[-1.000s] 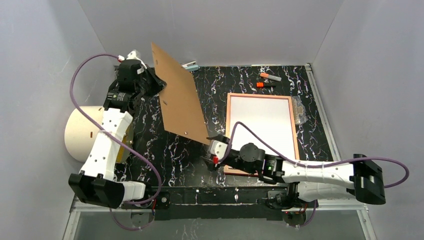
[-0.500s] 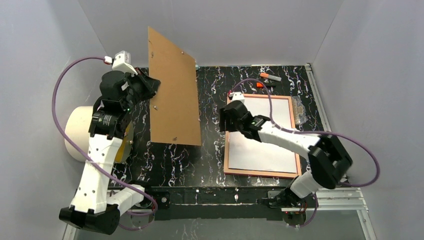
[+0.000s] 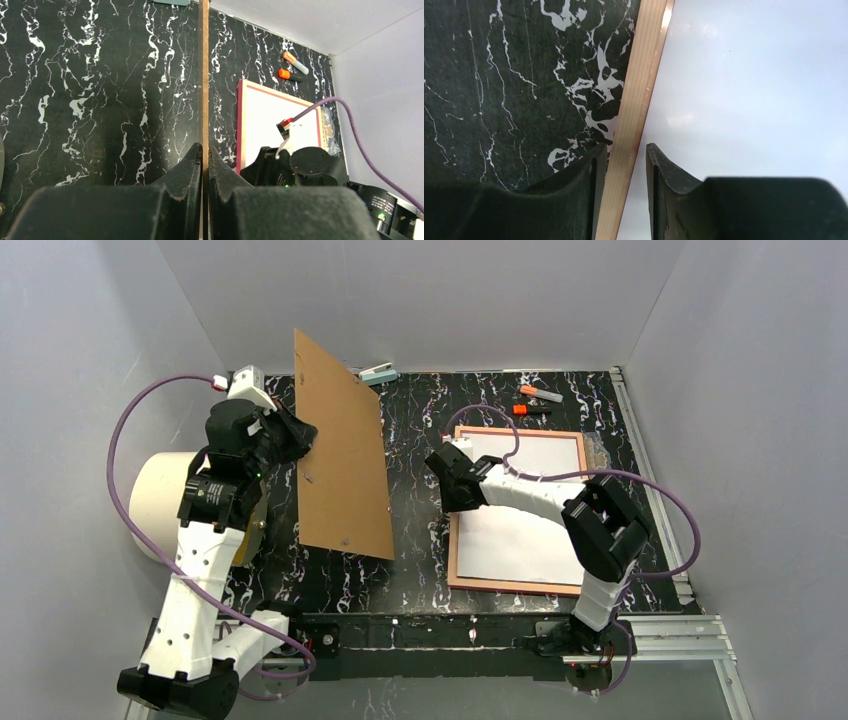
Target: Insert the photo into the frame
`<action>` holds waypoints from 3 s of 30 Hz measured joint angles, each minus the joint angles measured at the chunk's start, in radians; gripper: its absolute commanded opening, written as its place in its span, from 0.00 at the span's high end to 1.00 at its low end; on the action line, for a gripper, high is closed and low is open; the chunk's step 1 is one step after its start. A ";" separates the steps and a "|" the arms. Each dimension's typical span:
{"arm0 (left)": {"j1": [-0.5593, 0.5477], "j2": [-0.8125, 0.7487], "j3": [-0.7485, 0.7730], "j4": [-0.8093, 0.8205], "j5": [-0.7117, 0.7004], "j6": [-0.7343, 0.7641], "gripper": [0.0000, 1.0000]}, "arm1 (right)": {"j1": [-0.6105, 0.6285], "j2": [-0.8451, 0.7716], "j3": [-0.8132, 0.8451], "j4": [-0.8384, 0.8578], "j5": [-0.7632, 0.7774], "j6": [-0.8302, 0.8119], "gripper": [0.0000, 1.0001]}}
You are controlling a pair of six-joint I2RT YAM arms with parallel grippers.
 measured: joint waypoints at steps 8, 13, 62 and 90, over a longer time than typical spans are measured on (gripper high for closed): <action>0.000 -0.013 -0.030 -0.007 -0.011 0.009 1.00 | 0.000 0.071 0.037 -0.014 0.002 0.000 0.74; 0.000 -0.012 -0.044 -0.008 -0.011 0.014 1.00 | 0.007 0.072 0.052 -0.027 0.009 0.016 0.86; 0.002 0.076 0.112 -0.099 -0.060 0.109 1.00 | 0.107 0.032 0.280 0.114 -0.098 0.190 0.05; 0.003 0.079 -0.085 0.903 0.461 -0.330 1.00 | -0.388 -0.482 -0.148 0.395 -0.460 0.167 0.26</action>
